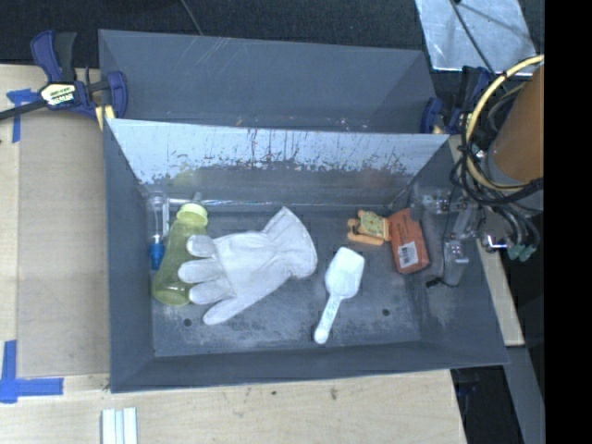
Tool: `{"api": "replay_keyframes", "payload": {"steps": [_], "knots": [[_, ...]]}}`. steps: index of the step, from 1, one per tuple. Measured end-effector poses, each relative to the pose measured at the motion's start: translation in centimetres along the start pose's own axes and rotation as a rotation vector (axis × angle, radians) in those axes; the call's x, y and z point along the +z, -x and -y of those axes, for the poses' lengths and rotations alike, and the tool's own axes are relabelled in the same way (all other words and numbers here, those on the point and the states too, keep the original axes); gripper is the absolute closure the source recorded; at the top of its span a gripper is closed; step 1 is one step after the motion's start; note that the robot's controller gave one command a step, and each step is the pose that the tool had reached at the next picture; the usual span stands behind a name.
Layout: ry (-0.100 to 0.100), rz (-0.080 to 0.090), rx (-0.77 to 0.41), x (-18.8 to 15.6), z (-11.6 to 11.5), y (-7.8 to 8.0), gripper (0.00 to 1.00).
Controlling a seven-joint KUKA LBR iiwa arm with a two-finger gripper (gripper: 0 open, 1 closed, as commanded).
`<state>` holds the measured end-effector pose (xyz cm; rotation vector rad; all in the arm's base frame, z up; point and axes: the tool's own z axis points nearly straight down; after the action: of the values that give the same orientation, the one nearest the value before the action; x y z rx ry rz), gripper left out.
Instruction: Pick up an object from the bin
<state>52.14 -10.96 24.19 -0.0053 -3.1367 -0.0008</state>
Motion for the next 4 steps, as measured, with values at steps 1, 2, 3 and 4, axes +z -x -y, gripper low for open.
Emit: {"api": "replay_keyframes", "payload": {"steps": [1,2,3,4], "knots": [[-0.001,0.009,-0.003,-0.5,-0.1,0.2,0.0],[-0.003,0.017,0.008,4.0,-2.3,1.7,0.0],[-0.002,0.011,-0.07,10.3,-3.6,3.5,0.0],[-0.001,0.005,-0.069,12.3,-6.9,4.3,0.0]]}}
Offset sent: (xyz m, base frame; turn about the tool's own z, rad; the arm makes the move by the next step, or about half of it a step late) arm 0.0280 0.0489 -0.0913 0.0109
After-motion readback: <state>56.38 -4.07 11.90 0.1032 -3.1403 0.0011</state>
